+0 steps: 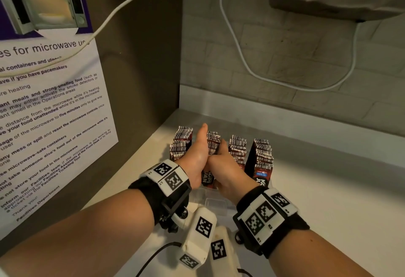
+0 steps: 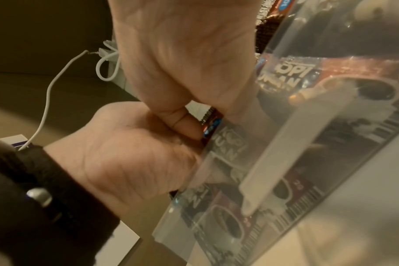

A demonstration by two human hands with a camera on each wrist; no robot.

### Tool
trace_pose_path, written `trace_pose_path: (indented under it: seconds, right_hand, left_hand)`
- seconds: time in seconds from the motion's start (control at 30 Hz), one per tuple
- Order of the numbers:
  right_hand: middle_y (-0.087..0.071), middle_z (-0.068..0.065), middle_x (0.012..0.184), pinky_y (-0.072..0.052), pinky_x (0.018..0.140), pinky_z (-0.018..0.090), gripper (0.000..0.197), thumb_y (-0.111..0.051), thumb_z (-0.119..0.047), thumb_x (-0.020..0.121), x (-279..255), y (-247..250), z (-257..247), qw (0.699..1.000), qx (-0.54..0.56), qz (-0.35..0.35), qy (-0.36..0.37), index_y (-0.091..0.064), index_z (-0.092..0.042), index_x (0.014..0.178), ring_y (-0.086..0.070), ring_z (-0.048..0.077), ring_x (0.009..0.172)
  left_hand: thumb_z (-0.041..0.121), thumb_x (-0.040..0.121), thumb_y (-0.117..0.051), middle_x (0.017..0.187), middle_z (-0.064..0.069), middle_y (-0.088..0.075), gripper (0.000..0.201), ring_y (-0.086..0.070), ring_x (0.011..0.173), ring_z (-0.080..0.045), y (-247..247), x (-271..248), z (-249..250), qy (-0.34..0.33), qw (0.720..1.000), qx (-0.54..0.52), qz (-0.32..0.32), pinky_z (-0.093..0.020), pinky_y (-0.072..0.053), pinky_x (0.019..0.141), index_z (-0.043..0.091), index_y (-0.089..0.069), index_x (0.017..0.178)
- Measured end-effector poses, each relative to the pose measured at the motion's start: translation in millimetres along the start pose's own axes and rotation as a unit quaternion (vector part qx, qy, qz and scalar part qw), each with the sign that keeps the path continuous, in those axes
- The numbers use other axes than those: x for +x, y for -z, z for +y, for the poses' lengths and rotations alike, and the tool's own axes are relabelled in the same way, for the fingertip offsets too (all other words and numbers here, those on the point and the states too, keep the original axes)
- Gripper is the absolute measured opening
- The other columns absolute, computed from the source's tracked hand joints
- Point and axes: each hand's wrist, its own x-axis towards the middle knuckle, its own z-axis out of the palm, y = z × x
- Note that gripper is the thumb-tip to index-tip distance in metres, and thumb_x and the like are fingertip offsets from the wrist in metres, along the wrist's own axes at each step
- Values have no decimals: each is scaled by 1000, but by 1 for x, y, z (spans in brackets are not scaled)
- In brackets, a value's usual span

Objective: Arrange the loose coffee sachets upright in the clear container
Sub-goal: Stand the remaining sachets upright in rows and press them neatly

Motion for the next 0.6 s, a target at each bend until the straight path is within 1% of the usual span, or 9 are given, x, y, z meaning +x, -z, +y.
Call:
trace_pose_path:
  seconds: [0.1, 0.27, 0.37, 0.43, 0.47, 0.5, 0.53, 0.57, 0.6]
  right_hand:
    - [-25, 5, 156, -38, 107, 53, 96, -50, 4, 83, -1, 0, -2, 1000, 0, 13, 8, 5, -35, 151, -33, 31, 139]
    - [-24, 10, 156, -42, 104, 52, 100, -52, 3, 77, -8, -1, -8, 998, -21, 25, 53, 4, -31, 151, -39, 31, 135]
    - [-27, 5, 152, -48, 99, 48, 95, -53, -1, 79, -18, -1, -17, 991, -77, 45, 102, 2, -24, 153, -52, 25, 119]
    - [-45, 1, 134, -55, 85, 34, 85, -48, 3, 86, -25, 2, -24, 984, -102, 65, 132, -2, -20, 153, -61, 19, 97]
    - [-51, -2, 121, -54, 68, 23, 80, -46, 4, 88, -30, 4, -28, 979, -112, 76, 152, -6, -18, 154, -62, 13, 84]
    - [-54, -2, 117, -48, 53, 17, 76, -44, 4, 89, -36, 5, -34, 973, -121, 90, 174, -10, -18, 153, -60, 7, 72]
    - [-55, -1, 118, -43, 45, 15, 72, -44, 3, 91, -41, 5, -38, 967, -124, 105, 195, -14, -18, 153, -59, 6, 69]
    - [-56, -5, 113, -46, 49, 18, 69, -44, 3, 92, -46, 5, -42, 964, -122, 107, 209, -17, -18, 152, -58, 5, 75]
    - [-55, -11, 102, -48, 64, 23, 67, -44, 2, 93, -50, 3, -45, 965, -116, 99, 214, -19, -18, 152, -56, 3, 84]
  left_hand:
    - [70, 91, -28, 158, -4, -28, 76, -28, 144, -21, -2, -3, 1, -18, 1000, -10, 1, -39, -23, 114, 24, -26, 152]
    - [70, 91, -30, 160, 4, -19, 75, -20, 147, -18, 0, -9, 13, -67, 997, -25, -17, -37, -18, 115, 28, -21, 153]
    - [64, 93, -33, 161, 1, -18, 70, -19, 147, -20, 10, -16, 27, -121, 991, -30, -39, -36, -15, 117, 28, -22, 153]
    - [53, 97, -36, 157, -7, -29, 62, -26, 145, -22, 22, -19, 39, -178, 983, -17, -38, -35, -19, 118, 24, -30, 151]
    - [49, 98, -37, 153, -9, -36, 58, -31, 143, -22, 31, -20, 44, -203, 979, -14, -21, -34, -21, 116, 22, -34, 149]
    - [46, 98, -39, 149, -8, -41, 55, -34, 141, -21, 41, -19, 47, -220, 975, -14, 5, -33, -22, 114, 20, -38, 147]
    - [44, 99, -40, 147, -8, -45, 53, -36, 139, -20, 52, -18, 48, -227, 973, -15, 32, -33, -23, 113, 19, -41, 145]
    - [44, 98, -41, 145, -8, -47, 52, -37, 138, -21, 62, -14, 46, -222, 973, -16, 55, -34, -23, 114, 19, -43, 144]
    - [46, 98, -42, 144, -8, -48, 53, -37, 138, -21, 70, -13, 42, -208, 975, -18, 73, -36, -22, 115, 18, -45, 143]
